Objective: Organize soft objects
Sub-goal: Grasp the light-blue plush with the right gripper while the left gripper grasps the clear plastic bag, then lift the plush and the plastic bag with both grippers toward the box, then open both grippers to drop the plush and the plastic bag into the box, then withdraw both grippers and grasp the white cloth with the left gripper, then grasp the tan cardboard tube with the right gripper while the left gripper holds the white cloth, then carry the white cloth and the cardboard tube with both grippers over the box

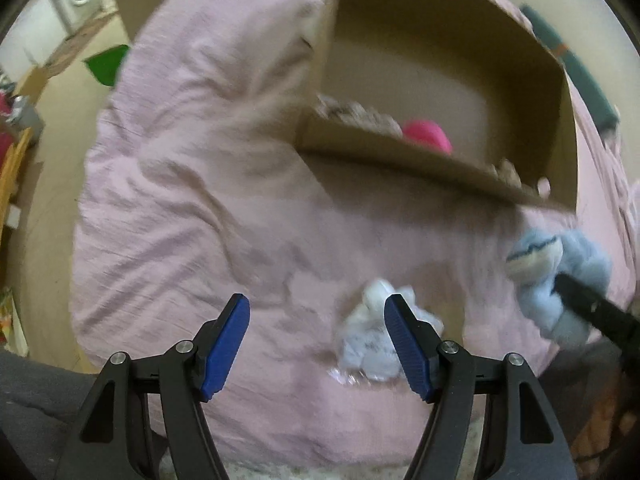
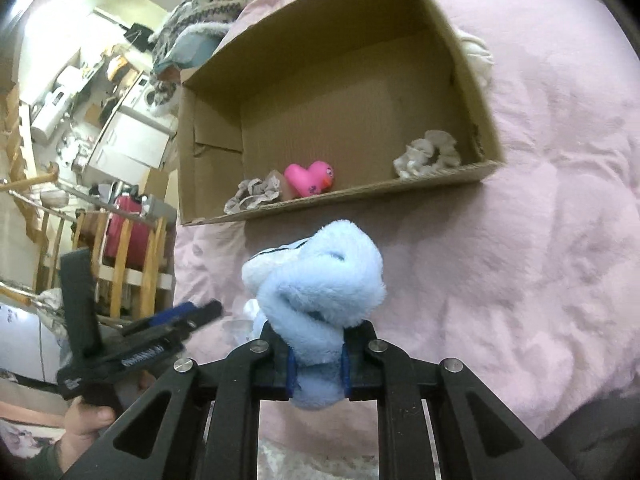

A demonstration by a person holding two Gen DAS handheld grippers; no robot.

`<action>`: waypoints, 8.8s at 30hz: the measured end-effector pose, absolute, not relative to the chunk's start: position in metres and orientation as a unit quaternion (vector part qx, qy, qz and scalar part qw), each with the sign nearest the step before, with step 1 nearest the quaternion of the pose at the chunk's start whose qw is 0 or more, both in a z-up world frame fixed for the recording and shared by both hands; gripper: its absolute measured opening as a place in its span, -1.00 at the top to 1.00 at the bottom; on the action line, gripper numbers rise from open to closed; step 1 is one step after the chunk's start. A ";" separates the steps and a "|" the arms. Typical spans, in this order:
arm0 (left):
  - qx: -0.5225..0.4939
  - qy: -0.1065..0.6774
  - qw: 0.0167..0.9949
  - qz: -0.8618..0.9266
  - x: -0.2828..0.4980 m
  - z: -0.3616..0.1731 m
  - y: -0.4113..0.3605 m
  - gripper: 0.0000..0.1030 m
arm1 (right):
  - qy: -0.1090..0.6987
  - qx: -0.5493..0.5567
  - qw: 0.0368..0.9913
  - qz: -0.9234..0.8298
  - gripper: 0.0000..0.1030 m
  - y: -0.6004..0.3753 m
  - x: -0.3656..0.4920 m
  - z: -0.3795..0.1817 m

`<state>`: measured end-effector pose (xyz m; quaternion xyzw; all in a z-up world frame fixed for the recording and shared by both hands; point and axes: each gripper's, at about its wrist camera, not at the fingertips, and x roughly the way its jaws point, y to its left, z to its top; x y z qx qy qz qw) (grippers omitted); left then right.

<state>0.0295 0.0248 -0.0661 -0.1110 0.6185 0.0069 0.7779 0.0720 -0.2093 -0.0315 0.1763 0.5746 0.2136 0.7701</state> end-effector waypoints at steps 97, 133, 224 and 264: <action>-0.040 0.441 0.895 -0.056 0.116 0.005 -0.012 0.55 | 0.500 0.098 0.844 0.169 0.64 -0.204 0.146 -0.011; -0.039 0.436 0.897 -0.061 0.110 0.002 -0.014 0.50 | 0.474 0.120 0.855 0.173 -0.37 -0.211 0.141 -0.001; -0.117 0.608 0.785 -0.024 0.022 -0.045 0.028 0.61 | 0.629 0.175 0.725 0.220 -0.28 -0.184 0.081 -0.070; -0.076 0.531 0.844 0.002 0.025 -0.017 0.007 0.60 | 0.536 0.148 0.789 0.261 0.84 -0.177 0.078 -0.023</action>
